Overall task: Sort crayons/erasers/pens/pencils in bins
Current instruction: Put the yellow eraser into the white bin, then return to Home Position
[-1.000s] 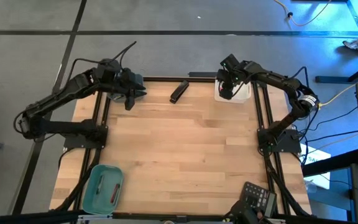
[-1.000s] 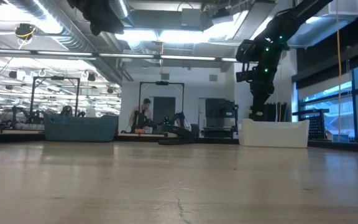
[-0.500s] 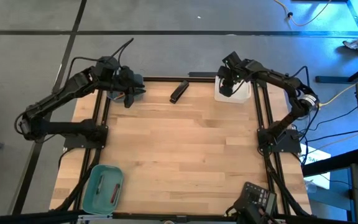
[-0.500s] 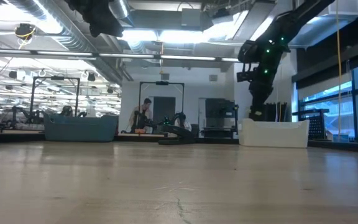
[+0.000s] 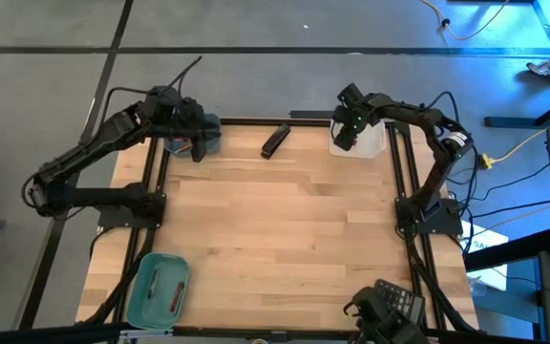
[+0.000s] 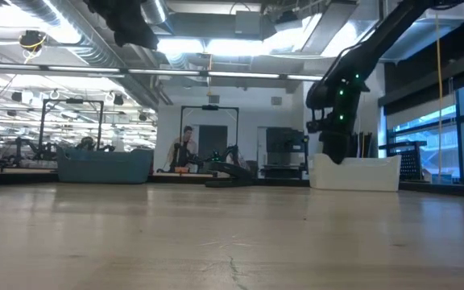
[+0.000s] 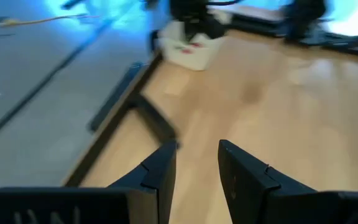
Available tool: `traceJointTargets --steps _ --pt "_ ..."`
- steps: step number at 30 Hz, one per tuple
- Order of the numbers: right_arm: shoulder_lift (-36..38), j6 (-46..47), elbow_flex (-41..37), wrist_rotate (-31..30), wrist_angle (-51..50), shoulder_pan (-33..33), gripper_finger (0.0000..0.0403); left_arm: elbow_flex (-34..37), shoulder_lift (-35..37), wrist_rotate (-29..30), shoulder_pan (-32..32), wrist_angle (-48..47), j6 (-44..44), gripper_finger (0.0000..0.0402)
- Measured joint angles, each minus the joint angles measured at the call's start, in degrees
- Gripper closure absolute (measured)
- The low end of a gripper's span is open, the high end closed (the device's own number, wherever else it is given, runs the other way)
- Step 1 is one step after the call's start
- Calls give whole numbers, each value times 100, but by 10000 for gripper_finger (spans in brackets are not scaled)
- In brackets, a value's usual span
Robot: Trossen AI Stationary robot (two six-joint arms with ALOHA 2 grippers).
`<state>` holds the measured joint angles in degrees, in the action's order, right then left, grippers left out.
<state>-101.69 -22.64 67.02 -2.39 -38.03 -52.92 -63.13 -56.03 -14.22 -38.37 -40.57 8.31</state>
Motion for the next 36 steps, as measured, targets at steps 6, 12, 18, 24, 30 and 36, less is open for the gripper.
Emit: traceJointTargets --steps 6,12,18,24,30,36 --pt "-183 95 0 140 149 -88 295 2 24 747 2 113 -243 291" --pt "-183 450 0 208 169 -174 226 2 29 715 6 119 -522 291" --pt "22 462 0 204 16 -56 191 7 354 710 7 129 -651 291" --pt "835 567 135 206 78 289 207 7 866 710 6 132 -662 291" --pt "1939 1139 271 615 392 821 233 7 1168 422 216 188 -821 310" --pt "2480 1787 275 1302 815 1769 281 316 1115 304 1182 970 -1205 350"
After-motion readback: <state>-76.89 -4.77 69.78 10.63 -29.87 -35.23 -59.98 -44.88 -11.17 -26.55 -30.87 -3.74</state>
